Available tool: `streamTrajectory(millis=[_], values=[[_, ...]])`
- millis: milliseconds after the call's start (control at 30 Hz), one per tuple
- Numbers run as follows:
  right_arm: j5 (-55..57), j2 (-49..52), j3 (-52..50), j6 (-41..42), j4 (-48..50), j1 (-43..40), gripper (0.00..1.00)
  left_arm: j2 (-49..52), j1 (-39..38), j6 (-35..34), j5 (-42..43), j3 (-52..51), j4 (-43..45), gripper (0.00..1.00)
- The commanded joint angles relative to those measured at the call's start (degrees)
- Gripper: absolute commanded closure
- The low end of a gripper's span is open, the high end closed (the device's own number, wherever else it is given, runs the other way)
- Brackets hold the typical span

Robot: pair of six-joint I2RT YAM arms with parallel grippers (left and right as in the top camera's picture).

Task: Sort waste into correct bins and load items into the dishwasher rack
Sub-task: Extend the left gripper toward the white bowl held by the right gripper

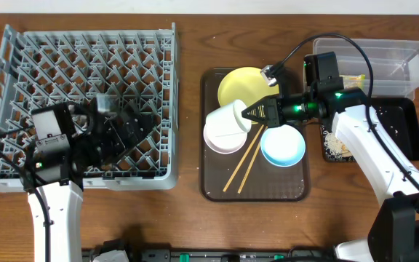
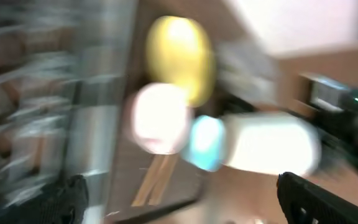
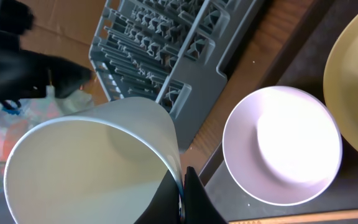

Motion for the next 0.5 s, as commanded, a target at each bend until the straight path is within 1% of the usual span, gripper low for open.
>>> streamTrajectory(millis=[0,67,167,333,467], values=[[-2.5,0.3,0.4,-1.4,-0.2,-0.3,0.99,0.0,0.1,5.9,24.7,1.5,3.0,0.02],[-6.7,0.3,0.4,-2.6,0.4,-0.3,0.99,0.6,0.1,5.9,30.0,1.5,4.1,0.02],[-13.7,0.3,0.4,-3.4,2.3,-0.2,0.99,1.6,0.0,5.8,33.9,1.4,4.0,0.02],[-23.9,0.3,0.4,-3.5,7.2,-0.1,0.99,3.1,-3.3,5.9,33.7,1.2,4.0,0.02],[-26.7,0.3,0.4,-3.3,9.3,0.4,0.99,5.3,-7.7,5.8,33.1,1.2,4.8,0.02]])
